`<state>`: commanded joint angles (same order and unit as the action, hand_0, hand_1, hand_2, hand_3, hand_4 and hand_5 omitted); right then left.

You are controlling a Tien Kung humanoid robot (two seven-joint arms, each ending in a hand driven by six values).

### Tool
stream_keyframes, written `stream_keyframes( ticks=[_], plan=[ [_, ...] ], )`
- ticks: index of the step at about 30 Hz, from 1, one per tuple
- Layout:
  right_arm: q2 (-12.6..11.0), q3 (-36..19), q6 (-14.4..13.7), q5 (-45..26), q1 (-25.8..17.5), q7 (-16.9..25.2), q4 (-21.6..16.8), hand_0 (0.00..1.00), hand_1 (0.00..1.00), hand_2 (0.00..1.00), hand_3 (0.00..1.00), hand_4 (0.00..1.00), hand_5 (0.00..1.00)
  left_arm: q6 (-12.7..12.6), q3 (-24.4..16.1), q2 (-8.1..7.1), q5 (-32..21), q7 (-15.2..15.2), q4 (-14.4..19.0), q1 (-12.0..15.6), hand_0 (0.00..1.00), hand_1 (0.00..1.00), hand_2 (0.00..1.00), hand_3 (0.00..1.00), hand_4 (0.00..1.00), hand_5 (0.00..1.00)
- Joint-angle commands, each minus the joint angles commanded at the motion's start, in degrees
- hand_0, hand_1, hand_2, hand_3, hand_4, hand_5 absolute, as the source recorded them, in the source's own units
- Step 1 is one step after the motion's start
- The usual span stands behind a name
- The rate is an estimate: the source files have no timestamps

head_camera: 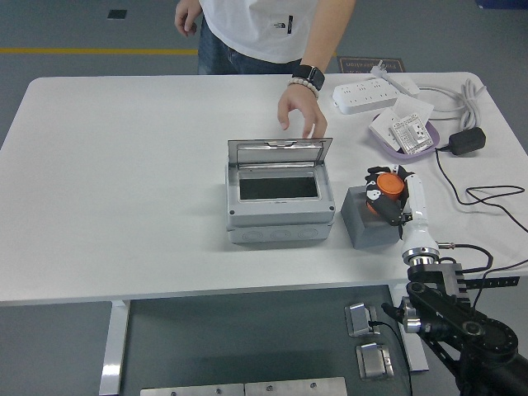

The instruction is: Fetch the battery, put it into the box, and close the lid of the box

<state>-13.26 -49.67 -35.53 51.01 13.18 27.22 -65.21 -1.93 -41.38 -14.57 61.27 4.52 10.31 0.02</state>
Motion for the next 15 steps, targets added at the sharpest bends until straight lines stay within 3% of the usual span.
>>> stream_keyframes(
  ticks=[4, 5, 15],
  plan=[
    [0.0, 0.1, -0.2, -0.1, 0.3, 0.0, 0.1, 0.251, 0.244, 0.264, 0.261, 0.002, 0.002, -0.1, 0.1, 0.04, 0.0, -0.1, 0.0, -0.1, 0.4, 0.56, 0.497, 0.474, 0.002, 0.002],
    [0.0, 0.1, -0.2, -0.2, 0.4, 0.0, 0.2, 0.195, 0.212, 0.244, 0.251, 0.002, 0.002, -0.1, 0.1, 0.04, 0.0, -0.1, 0.0, -0.1, 0.399, 0.559, 0.496, 0.475, 0.002, 0.002],
    [0.4, 0.1, -0.6, 0.0, 1.7, 0.1, 0.5, 0.182, 0.207, 0.233, 0.249, 0.002, 0.002, -0.2, 0.0, 0.0, 0.5, -0.2, 0.0, -0.2, 0.4, 0.561, 0.498, 0.475, 0.002, 0.002]
  ],
)
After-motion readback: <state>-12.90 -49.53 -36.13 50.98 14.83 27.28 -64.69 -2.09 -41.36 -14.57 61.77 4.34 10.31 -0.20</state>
